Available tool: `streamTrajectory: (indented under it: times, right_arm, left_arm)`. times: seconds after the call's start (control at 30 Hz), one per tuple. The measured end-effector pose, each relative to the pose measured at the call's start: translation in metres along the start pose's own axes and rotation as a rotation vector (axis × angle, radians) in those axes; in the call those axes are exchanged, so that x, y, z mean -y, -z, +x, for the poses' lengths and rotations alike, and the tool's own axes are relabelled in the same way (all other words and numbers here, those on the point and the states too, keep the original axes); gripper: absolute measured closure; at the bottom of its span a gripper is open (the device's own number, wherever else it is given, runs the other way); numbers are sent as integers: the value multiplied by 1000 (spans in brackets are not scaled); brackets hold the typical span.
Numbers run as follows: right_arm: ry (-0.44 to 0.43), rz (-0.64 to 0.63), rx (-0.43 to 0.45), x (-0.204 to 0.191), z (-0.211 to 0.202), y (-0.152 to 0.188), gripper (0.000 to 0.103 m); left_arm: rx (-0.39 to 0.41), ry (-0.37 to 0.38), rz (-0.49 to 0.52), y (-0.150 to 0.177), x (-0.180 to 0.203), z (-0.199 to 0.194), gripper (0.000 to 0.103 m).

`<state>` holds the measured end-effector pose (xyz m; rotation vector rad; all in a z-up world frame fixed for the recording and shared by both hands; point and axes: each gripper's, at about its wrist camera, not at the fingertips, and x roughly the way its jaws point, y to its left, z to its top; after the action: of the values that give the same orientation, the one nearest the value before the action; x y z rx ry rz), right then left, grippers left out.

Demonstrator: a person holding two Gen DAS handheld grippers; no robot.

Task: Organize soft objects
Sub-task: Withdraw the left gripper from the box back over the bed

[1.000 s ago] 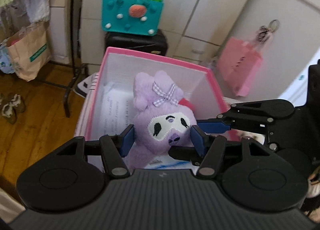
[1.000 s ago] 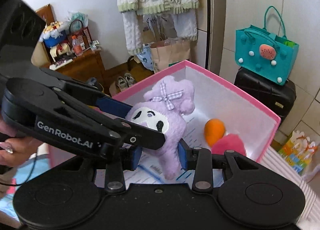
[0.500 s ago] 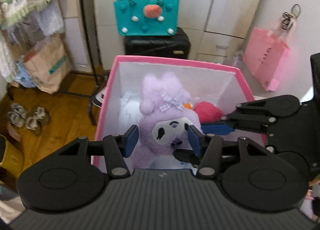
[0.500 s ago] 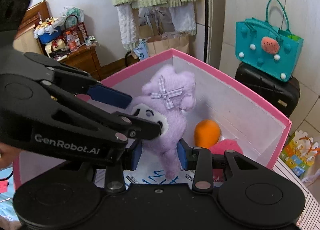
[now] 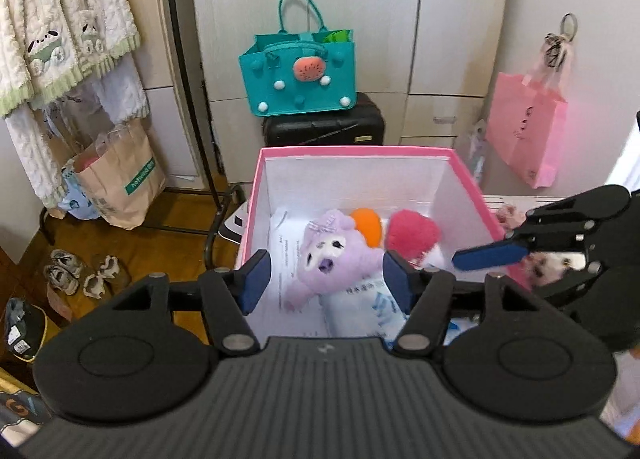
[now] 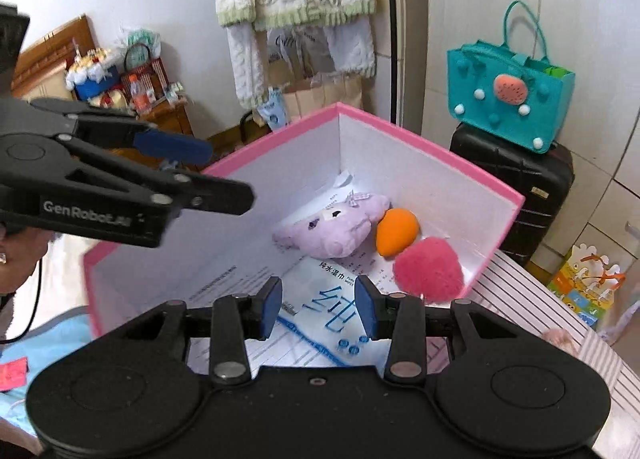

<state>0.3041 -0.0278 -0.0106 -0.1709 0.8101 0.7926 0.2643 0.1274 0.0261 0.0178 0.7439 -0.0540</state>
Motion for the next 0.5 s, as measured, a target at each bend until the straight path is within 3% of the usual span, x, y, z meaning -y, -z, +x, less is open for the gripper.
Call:
streamTrajectory:
  times: [0.3,0.5]
  right_arm:
    - [8,38,89,-10,-70,20,47]
    - [-14,43,125,-23,-110,36,46]
  left_arm:
    - [-1,103,21,16,6,-54,36]
    - [-22,185,55,23,22,-86,32]
